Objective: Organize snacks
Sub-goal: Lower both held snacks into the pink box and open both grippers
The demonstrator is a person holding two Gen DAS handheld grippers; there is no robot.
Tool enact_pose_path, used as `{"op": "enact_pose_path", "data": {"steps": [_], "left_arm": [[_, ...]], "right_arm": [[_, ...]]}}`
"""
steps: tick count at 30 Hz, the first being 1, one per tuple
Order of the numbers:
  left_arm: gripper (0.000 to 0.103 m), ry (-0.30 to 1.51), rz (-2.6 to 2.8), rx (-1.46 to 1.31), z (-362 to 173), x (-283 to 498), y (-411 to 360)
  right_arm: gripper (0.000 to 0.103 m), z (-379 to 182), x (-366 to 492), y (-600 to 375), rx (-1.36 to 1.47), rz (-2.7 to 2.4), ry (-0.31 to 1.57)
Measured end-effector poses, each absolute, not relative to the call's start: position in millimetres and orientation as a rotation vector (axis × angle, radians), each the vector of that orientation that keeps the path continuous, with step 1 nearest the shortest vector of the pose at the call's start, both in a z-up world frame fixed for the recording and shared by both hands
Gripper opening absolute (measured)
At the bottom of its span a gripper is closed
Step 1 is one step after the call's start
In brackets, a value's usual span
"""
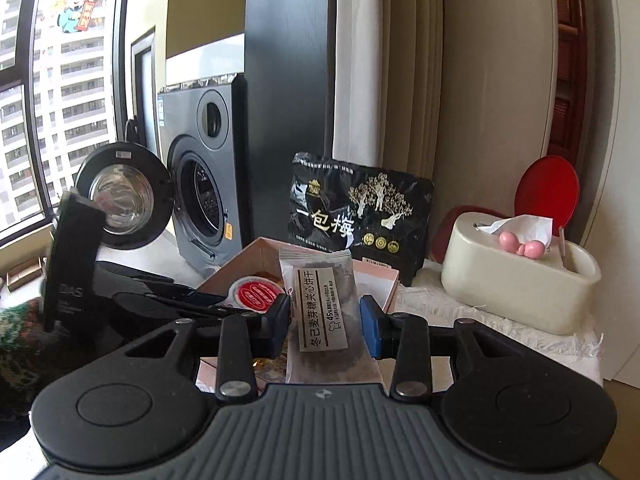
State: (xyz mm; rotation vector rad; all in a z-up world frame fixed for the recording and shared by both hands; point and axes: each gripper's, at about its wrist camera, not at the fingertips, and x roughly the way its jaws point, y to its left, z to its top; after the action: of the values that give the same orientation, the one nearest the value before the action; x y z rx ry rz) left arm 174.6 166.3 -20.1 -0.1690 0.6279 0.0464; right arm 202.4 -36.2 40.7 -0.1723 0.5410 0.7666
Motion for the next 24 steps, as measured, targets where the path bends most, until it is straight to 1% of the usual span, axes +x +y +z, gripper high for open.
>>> {"op": "enact_pose_path", "data": {"steps": [5, 8, 11, 14, 16, 18, 19, 21, 24], "left_arm": [[0.034, 0.567, 0.031, -0.183, 0, 153, 167], [0.034, 0.575, 0.065, -0.103, 5, 148, 156], [0.034, 0.594, 0.076, -0.050, 0, 150, 149], [0.034, 0.605, 0.080, -0.057, -3, 149, 148], [0.034, 0.602, 0.085, -0.063, -3, 147, 149], [0.034, 0.592, 0.092, -0.074, 0, 141, 149], [0.034, 0.582, 0.096, -0.082, 3, 139, 149], [0.034, 0.541, 0.102, -0.103, 8, 126, 147], [0.034, 0.470, 0.115, -0.136, 13, 99, 138]], "right_arm": [[0.037, 23, 240, 6, -0.202, 0.739, 0.576], [0.037, 15, 263, 33, -0.196, 0.718, 0.593], [0.038, 3, 284, 50, -0.161, 0.721, 0.658], [0.044, -10, 292, 56, -0.165, 0.716, 0.743], [0.050, -12, 290, 50, -0.149, 0.716, 0.753], [0.060, -7, 283, 39, -0.131, 0.701, 0.738], [0.062, -4, 278, 32, -0.121, 0.693, 0.726], [0.069, 4, 264, 14, -0.092, 0.689, 0.693], [0.076, 14, 231, -15, -0.049, 0.690, 0.625]]}}
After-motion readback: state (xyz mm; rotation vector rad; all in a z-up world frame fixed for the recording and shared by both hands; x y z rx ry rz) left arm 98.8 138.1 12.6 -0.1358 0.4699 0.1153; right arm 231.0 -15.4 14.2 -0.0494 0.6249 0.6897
